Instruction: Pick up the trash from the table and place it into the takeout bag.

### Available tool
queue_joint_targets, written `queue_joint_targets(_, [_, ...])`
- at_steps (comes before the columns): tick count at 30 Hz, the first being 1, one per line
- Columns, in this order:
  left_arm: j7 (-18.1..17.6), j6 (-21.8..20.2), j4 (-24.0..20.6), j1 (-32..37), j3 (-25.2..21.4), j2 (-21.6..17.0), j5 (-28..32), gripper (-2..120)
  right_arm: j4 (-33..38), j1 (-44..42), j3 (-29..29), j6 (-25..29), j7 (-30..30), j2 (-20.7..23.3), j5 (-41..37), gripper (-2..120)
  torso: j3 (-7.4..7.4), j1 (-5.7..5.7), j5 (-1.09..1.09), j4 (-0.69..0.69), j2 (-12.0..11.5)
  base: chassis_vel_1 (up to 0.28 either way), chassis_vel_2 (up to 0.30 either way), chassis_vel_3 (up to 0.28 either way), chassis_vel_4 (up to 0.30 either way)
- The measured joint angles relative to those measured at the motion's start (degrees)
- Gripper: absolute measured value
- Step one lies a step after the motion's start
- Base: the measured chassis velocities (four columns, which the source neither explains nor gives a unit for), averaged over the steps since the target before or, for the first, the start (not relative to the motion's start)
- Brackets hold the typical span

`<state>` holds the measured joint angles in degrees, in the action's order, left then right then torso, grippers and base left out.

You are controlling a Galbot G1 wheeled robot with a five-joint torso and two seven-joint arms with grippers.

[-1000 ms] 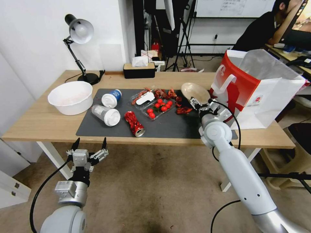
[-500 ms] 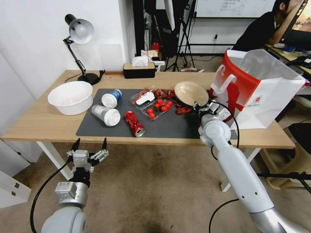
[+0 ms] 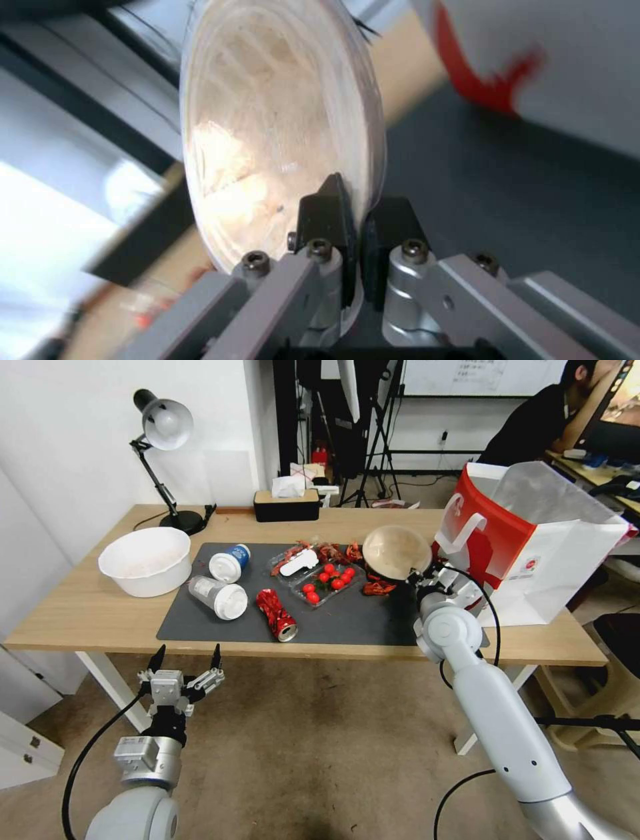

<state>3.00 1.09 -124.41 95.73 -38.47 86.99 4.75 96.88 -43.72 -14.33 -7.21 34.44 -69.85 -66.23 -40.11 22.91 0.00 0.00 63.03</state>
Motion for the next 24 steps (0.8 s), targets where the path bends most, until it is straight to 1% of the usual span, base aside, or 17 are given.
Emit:
queue_joint_targets(2, [0.0, 0.1, -0.2, 0.1, 0.0, 0.0, 0.0, 100, 2.0, -0.5, -0.2, 2.6, -4.9, 1.0, 1.1, 0, 0.0, 0.0, 0.0, 0.0, 0.0, 0.0, 0.0, 0.0, 0.0])
queue_joint_targets(3, [0.0, 0.1, -0.2, 0.1, 0.0, 0.0, 0.0, 100, 2.5, -0.6, -0.2, 3.1, -6.0, 1.3, 1.3, 0, 0.0, 0.0, 0.0, 0.0, 0.0, 0.0, 0.0, 0.0, 0.0])
queue_joint_targets(4, [0.0, 0.1, -0.3, 0.2, 0.0, 0.1, 0.0, 100, 3.8, -1.0, -0.3, 4.1, -9.3, 2.0, 1.7, 0, 0.0, 0.0, 0.0, 0.0, 0.0, 0.0, 0.0, 0.0, 0.0])
queue_joint_targets(5, [0.0, 0.1, -0.3, 0.2, 0.0, 0.1, 0.0, 100, 3.8, -1.0, -0.3, 4.1, -9.3, 2.0, 1.7, 0, 0.0, 0.0, 0.0, 0.0, 0.0, 0.0, 0.0, 0.0, 0.0])
queue_joint_targets(7, [0.0, 0.1, -0.3, 0.2, 0.0, 0.2, -0.1, 100, 5.4, -1.5, -0.4, 4.9, -13.1, 2.9, 3.4, 0, 0.0, 0.0, 0.0, 0.0, 0.0, 0.0, 0.0, 0.0, 0.0])
queue_joint_targets(8, [0.0, 0.2, -0.3, 0.2, 0.0, 0.3, -0.1, 100, 6.4, -1.9, -0.5, 5.6, -15.9, 3.7, 5.3, 0, 0.0, 0.0, 0.01, 0.0, 0.0, 0.0, 0.0, 0.0, 0.0])
queue_joint_targets(9, [0.0, 0.2, -0.3, 0.2, 0.0, 0.3, -0.1, 100, 6.4, -1.9, -0.5, 5.6, -15.9, 3.7, 5.3, 0, 0.0, 0.0, 0.01, 0.0, 0.0, 0.0, 0.0, 0.0, 0.0])
queue_joint_targets(12, [0.0, 0.2, -0.3, 0.3, 0.1, 0.5, -0.3, 100, 9.0, -2.5, -1.6, 6.6, -20.4, 5.5, 9.6, 0, 0.0, 0.0, 0.0, 0.0, 0.0, 0.0, 0.0, 0.0, 0.0])
queue_joint_targets(13, [0.0, 0.2, -0.3, 0.3, 0.1, 0.5, -0.3, 100, 9.0, -2.5, -1.6, 6.6, -20.4, 5.5, 9.6, 0, 0.0, 0.0, 0.0, 0.0, 0.0, 0.0, 0.0, 0.0, 0.0])
queue_joint_targets(15, [0.0, 0.2, -0.3, 0.3, 0.2, 0.6, -0.8, 100, 10.8, -2.6, -3.4, 8.2, -23.9, 7.0, 12.2, 0, 0.0, 0.0, 0.01, 0.0, 0.0, 0.0, 0.0, 0.0, 0.0])
queue_joint_targets(16, [0.0, 0.2, -0.3, 0.3, 0.2, 0.6, -0.8, 100, 10.8, -2.6, -3.4, 8.2, -23.9, 7.0, 12.2, 0, 0.0, 0.0, 0.01, 0.0, 0.0, 0.0, 0.0, 0.0, 0.0])
queue_joint_targets(19, [0.1, 0.3, -0.3, 0.3, 0.5, 0.9, -1.3, 100, 12.3, -2.5, -7.0, 10.8, -28.2, 9.0, 14.6, 0, 0.0, 0.0, 0.01, -0.01, 0.0, 0.0, 0.0, 0.0, 0.0])
queue_joint_targets(22, [0.1, 0.3, -0.3, 0.3, 0.6, 1.0, -1.6, 100, 13.3, -2.5, -8.7, 10.9, -27.9, 10.2, 15.3, 0, 0.0, 0.0, 0.0, 0.0, 0.0, 0.0, 0.0, 0.0, 0.0])
queue_joint_targets(23, [0.1, 0.3, -0.3, 0.3, 0.8, 1.2, -1.8, 100, 14.3, -2.7, -11.1, 9.5, -26.0, 11.7, 18.0, 0, 0.0, 0.0, 0.0, 0.01, 0.0, 0.0, 0.0, 0.0, 0.0])
queue_joint_targets(24, [0.1, 0.3, -0.3, 0.3, 0.8, 1.2, -1.8, 100, 14.3, -2.7, -11.1, 9.5, -26.0, 11.7, 18.0, 0, 0.0, 0.0, 0.0, 0.01, 0.0, 0.0, 0.0, 0.0, 0.0])
